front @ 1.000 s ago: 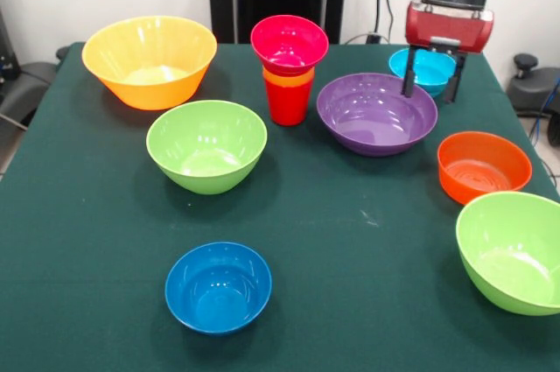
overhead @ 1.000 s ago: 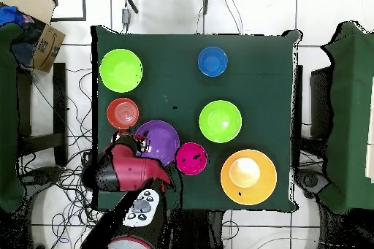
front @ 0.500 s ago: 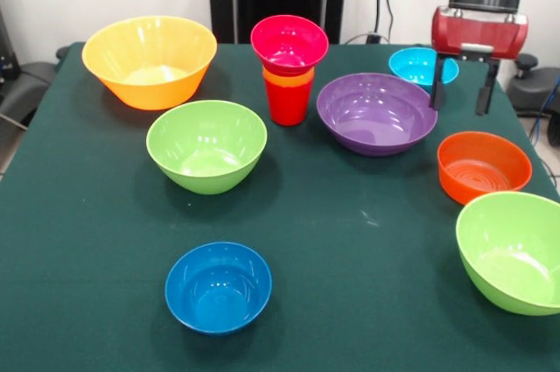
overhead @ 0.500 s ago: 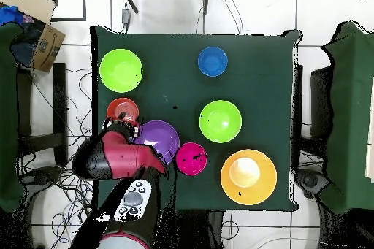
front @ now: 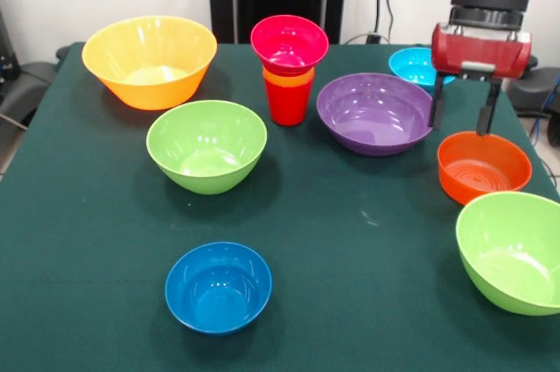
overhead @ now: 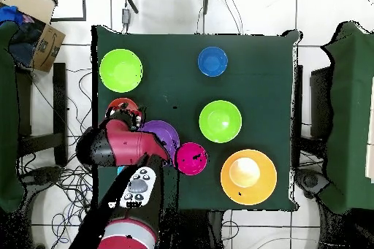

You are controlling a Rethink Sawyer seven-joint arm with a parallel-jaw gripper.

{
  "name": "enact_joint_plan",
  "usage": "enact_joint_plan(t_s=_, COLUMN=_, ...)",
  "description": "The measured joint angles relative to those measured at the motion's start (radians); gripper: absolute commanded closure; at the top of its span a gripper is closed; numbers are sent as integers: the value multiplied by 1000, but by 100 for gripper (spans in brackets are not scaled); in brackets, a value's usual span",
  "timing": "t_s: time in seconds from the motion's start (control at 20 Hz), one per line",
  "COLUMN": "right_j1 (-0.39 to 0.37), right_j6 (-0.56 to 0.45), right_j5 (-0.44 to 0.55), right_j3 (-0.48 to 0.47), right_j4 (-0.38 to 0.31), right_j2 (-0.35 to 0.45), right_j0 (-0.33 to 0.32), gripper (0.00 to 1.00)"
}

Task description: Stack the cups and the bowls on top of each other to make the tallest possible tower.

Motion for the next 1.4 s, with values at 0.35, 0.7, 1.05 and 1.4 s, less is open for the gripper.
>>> enact_joint_plan(t_s=0.35, right_j1=69, right_j6=0, right_j5=7, right_j3=-49, right_j4=-32, right_j2=-1, right_j0=-20, gripper=0)
enact_joint_plan(t_s=0.7, right_j1=116, right_j6=0, right_j5=28, right_j3=-62, right_j4=-84, right_j2=4, right_j0=-45, gripper=0)
enact_joint_plan(t_s=1.05, right_j1=123, right_j6=0, right_j5=51, right_j3=-62, right_j4=-138, right_j2=32, right_j0=-76, gripper=0)
enact_joint_plan(t_s=1.4, right_j1=122, right_j6=0, right_j5=51, right_j3=-62, right_j4=-192, right_j2=80, right_j0=-103, gripper=0)
